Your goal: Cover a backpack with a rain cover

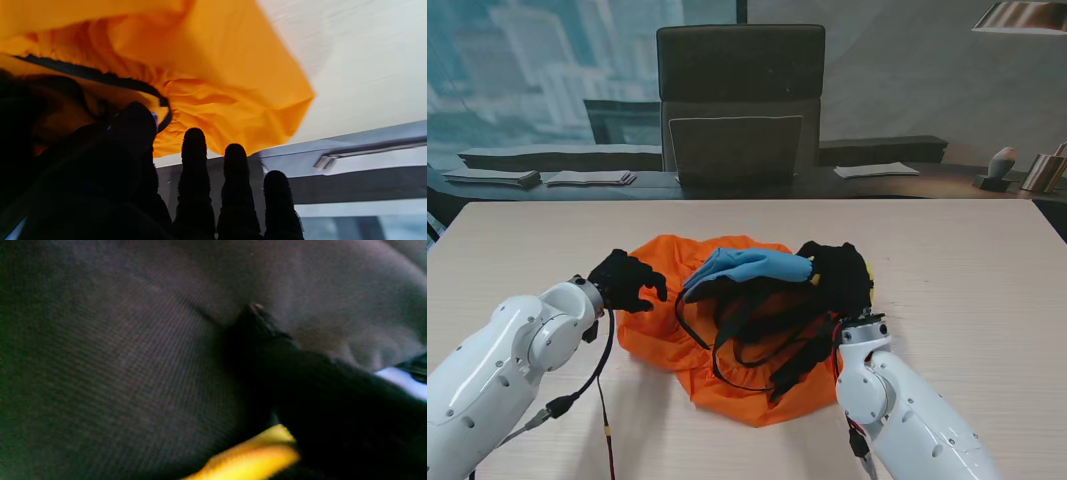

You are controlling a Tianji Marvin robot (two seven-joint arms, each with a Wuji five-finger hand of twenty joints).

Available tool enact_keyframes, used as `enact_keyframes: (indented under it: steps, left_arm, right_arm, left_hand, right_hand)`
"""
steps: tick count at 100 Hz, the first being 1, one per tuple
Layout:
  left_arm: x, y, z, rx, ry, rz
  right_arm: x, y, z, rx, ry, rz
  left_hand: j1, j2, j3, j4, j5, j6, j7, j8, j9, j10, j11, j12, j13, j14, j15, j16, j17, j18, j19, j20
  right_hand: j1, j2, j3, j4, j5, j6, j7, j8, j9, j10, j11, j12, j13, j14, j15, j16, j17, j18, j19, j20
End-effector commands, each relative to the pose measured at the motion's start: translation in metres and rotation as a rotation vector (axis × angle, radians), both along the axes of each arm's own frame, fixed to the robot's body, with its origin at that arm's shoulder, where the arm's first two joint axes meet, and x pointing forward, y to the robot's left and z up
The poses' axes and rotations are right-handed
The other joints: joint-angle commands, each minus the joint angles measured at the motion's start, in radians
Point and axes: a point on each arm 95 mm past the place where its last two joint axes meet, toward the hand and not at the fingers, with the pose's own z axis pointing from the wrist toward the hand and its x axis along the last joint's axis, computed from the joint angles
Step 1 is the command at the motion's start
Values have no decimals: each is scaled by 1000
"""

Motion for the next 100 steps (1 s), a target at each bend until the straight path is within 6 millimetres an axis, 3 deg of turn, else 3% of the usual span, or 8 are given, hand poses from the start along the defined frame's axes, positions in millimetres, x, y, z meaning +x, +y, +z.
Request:
enact_keyframes:
  steps: [1, 20, 36, 47, 56, 75, 81, 100]
  left_arm:
    - [10, -9, -4, -38, 57, -14]
    - [16, -24, -19, -38, 141, -73]
    - [19, -29, -29, 75, 210, -67]
    - [22, -30, -37, 185, 241, -71]
    - [25, -28, -44, 254, 238, -80]
    - [22, -22, -51, 365, 267, -73]
    - [19, -19, -49, 423, 259, -70]
    - [11, -2, -36, 479, 195, -27]
  right_arm:
    - [-1, 2, -4, 17, 20, -13]
    - [1, 1, -6, 56, 35, -51]
    - [0, 1, -7, 65, 42, -70]
    - [-1, 1, -7, 69, 50, -78]
    - [-1, 2, -8, 60, 59, -75]
    - [-1, -1, -12, 3, 79, -61]
    - [-1, -3, -15, -25, 91, -57]
    - [-1, -6, -21, -77, 123, -57]
  left_hand:
    - [56, -8, 66, -36, -38, -53, -1, 27, 25, -35, 27, 182, 20, 14, 102, 72, -35, -16, 146, 6]
    - [240, -33, 65, -66, -54, -88, -4, 43, 8, -68, -12, 410, -12, -25, 273, 212, -33, -32, 151, -4]
    - [195, -33, 152, -57, -119, -65, -58, 11, -100, -98, 64, 411, -58, -58, 329, 281, -29, -38, 73, -42]
    - [61, -8, 178, 3, -224, -40, -130, -35, -195, -126, 112, 294, -85, -80, 352, 320, -25, -40, 31, -59]
    - [-29, -40, 122, -1, -265, -32, -136, -42, -212, -131, 140, 280, -94, -84, 370, 337, -26, -44, 29, -59]
    - [-140, -73, 53, -1, -63, -31, 30, 40, -220, -126, 140, 289, -109, -79, 335, 328, -25, -26, -75, -82]
    - [-123, -105, -62, -43, 16, -68, 106, 85, -217, -125, 138, 290, -108, -76, 294, 298, -24, -18, -127, -87]
    - [-83, -115, -230, -15, 165, -167, 267, 384, -156, -113, 79, 222, -83, -60, 242, 246, -25, 0, -195, -86]
  right_hand:
    - [59, 69, 112, 27, 9, -74, 57, 21, -13, 23, 40, 2, 24, -39, 59, 19, -14, -24, 26, -9]
    - [64, 66, 114, 27, 7, -62, 58, 24, -14, 31, 42, 1, 27, -32, 61, 17, -12, -21, 30, -8]
    - [68, 63, 115, 28, 8, -54, 57, 24, -12, 37, 44, 1, 30, -26, 65, 16, -11, -15, 33, -6]
    - [71, 62, 116, 28, 14, -49, 57, 21, -8, 44, 45, 1, 35, -20, 69, 15, -8, -7, 36, -4]
    - [72, 60, 118, 29, 19, -51, 56, 20, -3, 44, 45, 2, 40, -20, 72, 15, -4, -5, 38, -3]
    - [69, 59, 121, 27, 32, -60, 54, 18, 5, 44, 45, 4, 46, -20, 83, 17, 1, -10, 48, 4]
    - [67, 60, 121, 27, 34, -66, 52, 19, 7, 39, 44, 5, 47, -22, 85, 17, 2, -14, 52, 8]
    - [68, 60, 120, 26, 43, -72, 47, 19, 16, 38, 37, 8, 52, -23, 86, 17, 6, -23, 54, 15]
